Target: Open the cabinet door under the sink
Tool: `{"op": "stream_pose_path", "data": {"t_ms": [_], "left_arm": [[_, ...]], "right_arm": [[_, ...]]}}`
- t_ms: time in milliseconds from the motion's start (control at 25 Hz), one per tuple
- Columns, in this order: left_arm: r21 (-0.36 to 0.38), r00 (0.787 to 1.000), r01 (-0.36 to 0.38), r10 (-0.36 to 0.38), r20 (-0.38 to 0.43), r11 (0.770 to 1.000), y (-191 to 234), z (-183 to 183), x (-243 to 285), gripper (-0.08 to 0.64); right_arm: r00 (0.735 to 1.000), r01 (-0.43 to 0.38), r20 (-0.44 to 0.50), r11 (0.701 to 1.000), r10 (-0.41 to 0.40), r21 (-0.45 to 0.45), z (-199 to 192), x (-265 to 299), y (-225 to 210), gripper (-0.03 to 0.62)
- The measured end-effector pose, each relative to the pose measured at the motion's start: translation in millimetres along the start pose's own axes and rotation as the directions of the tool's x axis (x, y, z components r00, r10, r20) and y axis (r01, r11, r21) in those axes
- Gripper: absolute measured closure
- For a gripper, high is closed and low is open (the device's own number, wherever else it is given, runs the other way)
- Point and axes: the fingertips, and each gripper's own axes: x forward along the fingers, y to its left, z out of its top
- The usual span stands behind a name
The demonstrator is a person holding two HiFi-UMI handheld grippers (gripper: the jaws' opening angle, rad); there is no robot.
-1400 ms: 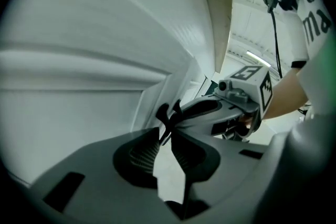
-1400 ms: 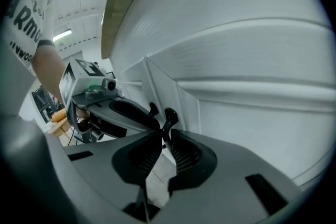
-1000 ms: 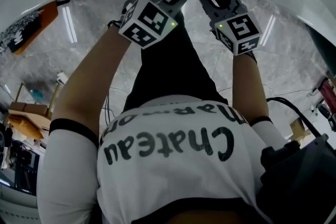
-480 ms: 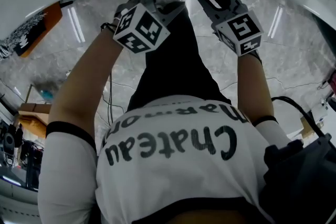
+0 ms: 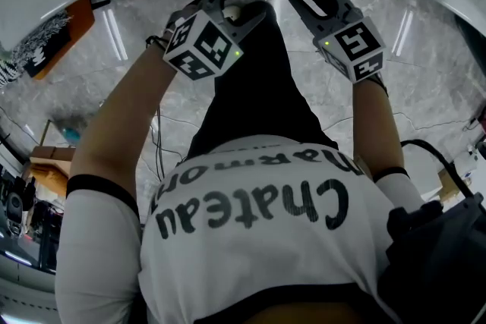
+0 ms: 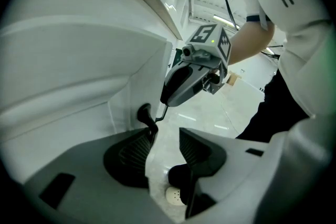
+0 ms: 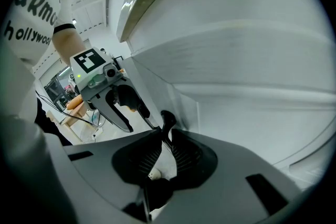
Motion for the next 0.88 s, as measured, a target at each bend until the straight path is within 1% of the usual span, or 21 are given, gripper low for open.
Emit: {"op": "stream_pose_path", "data": {"t_ms": [240, 400, 480, 880], "left_arm": [[0.019, 1.0, 0.017, -0.017, 0.0, 1.0, -7.3, -4.7, -4.0, 0.41], [0.053, 0.999, 0.047, -0.046, -0.027, 0.997, -17.1, -11.0, -7.8, 0.41], [0.065, 0.998, 0.06, -0.057, -0.039, 0.996, -20.9, -13.7, -9.5, 0.41], [0.053, 0.997, 0.054, -0.051, -0.05, 0.997, -30.1, -25.7, -17.2, 0.41]], "right_arm": [[1.0, -0.016, -0.002, 1.0, 0.016, -0.008, -5.8, -5.0, 3.5, 0.546], [0.999, -0.036, -0.041, 0.999, 0.035, -0.024, -17.7, -12.1, 4.9, 0.545], [0.998, -0.047, -0.045, 0.998, 0.046, -0.035, -18.9, -14.8, 7.1, 0.545], [0.995, -0.058, -0.085, 0.997, 0.053, -0.048, -30.9, -23.1, 15.2, 0.545]]}}
